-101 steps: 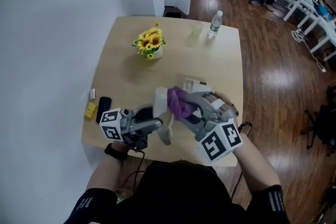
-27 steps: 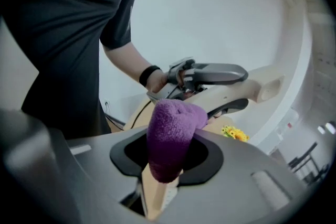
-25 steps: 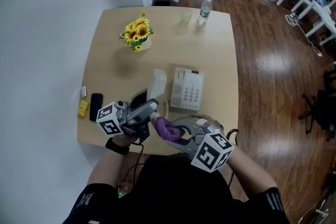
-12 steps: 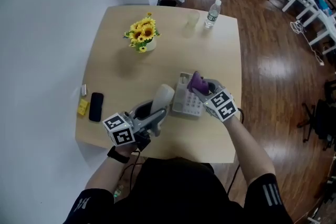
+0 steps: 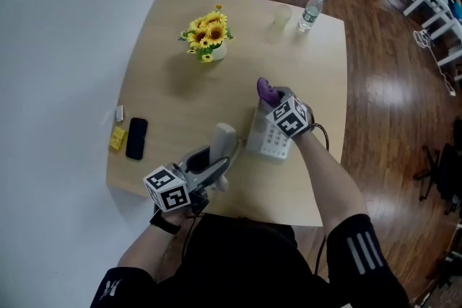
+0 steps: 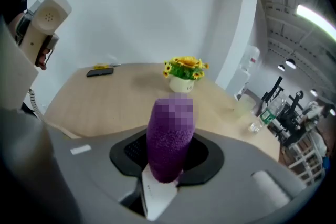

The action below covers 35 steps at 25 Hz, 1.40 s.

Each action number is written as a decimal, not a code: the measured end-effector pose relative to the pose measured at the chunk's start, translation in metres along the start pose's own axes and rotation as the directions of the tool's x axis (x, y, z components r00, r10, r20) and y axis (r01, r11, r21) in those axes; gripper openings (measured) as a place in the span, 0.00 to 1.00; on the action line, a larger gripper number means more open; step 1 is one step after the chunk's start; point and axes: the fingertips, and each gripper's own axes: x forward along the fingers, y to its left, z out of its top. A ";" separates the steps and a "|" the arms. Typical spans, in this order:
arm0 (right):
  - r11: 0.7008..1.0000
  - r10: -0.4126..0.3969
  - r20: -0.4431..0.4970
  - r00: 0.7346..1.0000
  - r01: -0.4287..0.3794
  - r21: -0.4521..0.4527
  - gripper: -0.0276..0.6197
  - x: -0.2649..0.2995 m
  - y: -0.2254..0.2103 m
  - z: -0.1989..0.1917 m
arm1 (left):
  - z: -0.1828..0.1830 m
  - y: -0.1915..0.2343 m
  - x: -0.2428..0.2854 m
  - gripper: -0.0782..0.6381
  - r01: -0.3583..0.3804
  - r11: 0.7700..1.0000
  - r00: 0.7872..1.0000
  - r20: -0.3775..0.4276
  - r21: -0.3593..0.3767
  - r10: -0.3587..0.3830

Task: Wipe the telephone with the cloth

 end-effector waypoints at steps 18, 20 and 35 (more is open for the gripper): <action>0.979 0.196 -0.101 0.975 -0.201 -0.044 0.24 -0.003 0.149 -0.069 | -0.004 0.001 0.006 0.41 0.041 0.999 0.999 -0.018 0.004 -0.041; 0.974 0.215 -0.106 0.971 -0.221 -0.050 0.24 -0.004 0.164 -0.073 | -0.006 -0.001 0.008 0.41 0.037 0.999 0.999 -0.029 0.005 -0.037; 0.784 0.524 0.036 0.851 -0.498 0.372 0.24 -0.031 0.218 -0.077 | -0.015 -0.005 0.017 0.41 0.009 1.000 0.999 -0.034 0.029 -0.008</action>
